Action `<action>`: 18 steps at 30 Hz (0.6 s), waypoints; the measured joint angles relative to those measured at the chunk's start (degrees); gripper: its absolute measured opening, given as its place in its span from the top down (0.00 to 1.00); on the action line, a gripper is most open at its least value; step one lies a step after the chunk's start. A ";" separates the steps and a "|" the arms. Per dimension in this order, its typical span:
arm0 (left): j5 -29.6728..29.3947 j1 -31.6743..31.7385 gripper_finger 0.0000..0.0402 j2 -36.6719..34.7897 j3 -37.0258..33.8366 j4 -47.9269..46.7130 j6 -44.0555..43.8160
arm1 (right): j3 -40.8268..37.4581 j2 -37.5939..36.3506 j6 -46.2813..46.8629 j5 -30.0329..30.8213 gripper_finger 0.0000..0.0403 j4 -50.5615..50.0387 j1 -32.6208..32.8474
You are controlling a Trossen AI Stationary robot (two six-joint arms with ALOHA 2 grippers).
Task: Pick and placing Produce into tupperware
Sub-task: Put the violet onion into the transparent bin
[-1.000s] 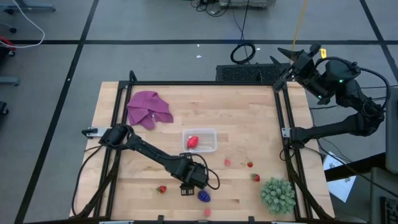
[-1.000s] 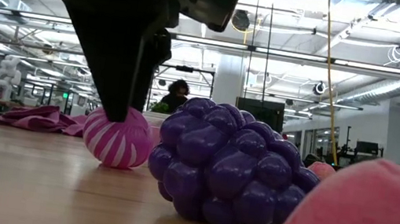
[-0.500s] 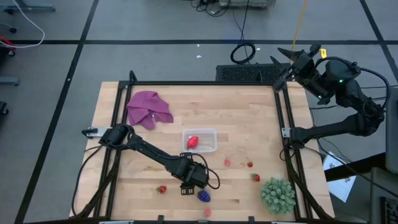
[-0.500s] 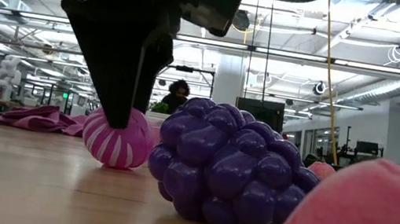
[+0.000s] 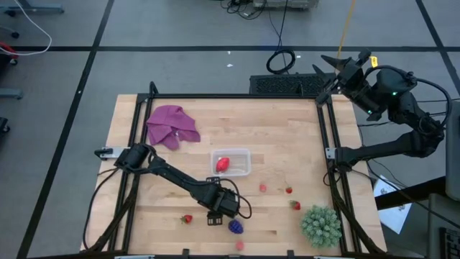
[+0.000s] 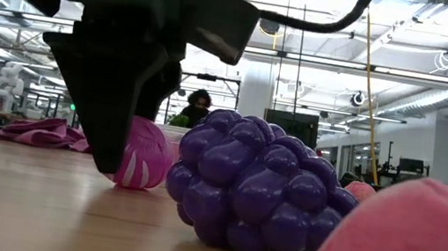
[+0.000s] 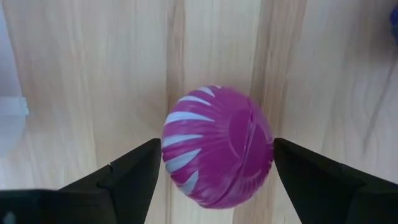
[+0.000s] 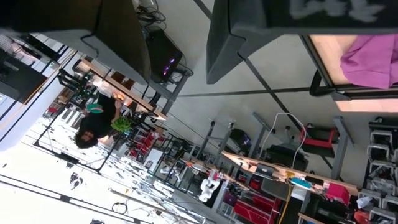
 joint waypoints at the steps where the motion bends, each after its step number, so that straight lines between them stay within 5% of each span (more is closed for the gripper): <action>1: -0.12 0.00 0.22 0.00 0.00 0.12 -0.01 | 0.00 0.00 0.00 0.00 0.63 0.19 0.00; 18: -0.63 0.00 0.30 0.00 0.02 2.12 -0.60 | 0.00 0.00 0.02 0.00 0.63 0.61 -0.01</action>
